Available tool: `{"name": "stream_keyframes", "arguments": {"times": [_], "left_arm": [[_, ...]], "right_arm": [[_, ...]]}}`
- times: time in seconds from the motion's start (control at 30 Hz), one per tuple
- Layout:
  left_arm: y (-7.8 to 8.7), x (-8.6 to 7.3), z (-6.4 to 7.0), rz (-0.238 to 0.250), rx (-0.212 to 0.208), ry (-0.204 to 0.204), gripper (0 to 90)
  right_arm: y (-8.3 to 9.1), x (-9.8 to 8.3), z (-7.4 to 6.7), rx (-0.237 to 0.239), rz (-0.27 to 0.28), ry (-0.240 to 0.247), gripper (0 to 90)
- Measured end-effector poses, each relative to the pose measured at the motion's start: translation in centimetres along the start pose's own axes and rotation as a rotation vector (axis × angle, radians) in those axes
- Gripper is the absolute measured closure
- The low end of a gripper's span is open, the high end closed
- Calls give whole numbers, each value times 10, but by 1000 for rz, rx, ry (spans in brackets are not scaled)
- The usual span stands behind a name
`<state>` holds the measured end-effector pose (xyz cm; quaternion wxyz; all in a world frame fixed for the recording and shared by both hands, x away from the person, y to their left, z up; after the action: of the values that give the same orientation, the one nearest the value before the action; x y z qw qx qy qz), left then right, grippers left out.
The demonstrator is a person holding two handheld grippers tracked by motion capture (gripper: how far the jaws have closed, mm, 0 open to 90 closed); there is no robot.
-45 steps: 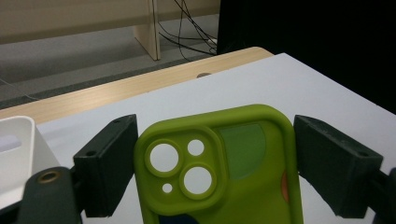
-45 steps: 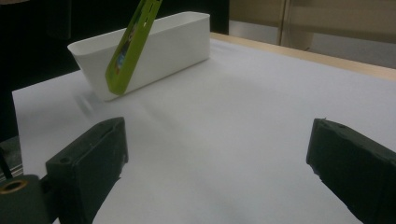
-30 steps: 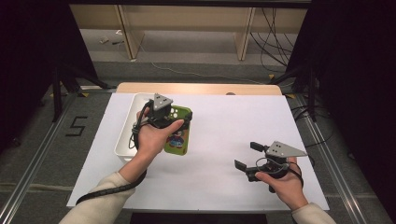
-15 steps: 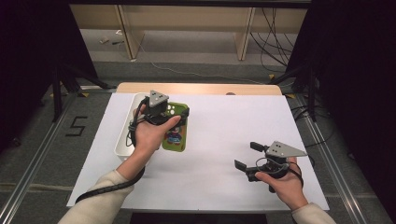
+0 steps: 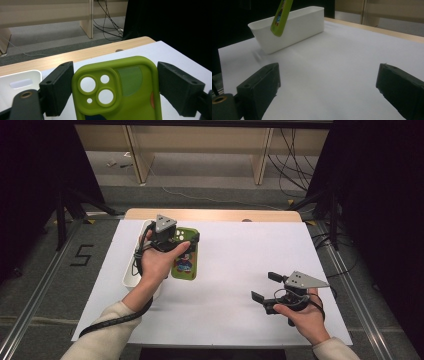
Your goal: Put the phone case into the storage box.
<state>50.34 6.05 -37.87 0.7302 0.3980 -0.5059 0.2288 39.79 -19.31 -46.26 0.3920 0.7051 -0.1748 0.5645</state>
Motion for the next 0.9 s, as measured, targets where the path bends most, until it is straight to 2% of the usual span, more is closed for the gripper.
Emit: {"name": "stream_keyframes", "arguments": {"times": [0.9], "left_arm": [[5,8,-12,18,22,3,163]], "right_arm": [[0,0,0,0,0,2,67]]}}
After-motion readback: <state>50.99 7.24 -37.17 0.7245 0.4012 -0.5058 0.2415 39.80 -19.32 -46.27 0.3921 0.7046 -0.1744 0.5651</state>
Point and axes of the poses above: each handheld gripper's, and its own axes: y roughly backward along the jaws, x roughly out of its top, z roughly to its right, the point moved 9 cm from there along -y, roughly forward along the jaws, and after that the axes turned 8 degrees about -x, right-handed, at the moved point
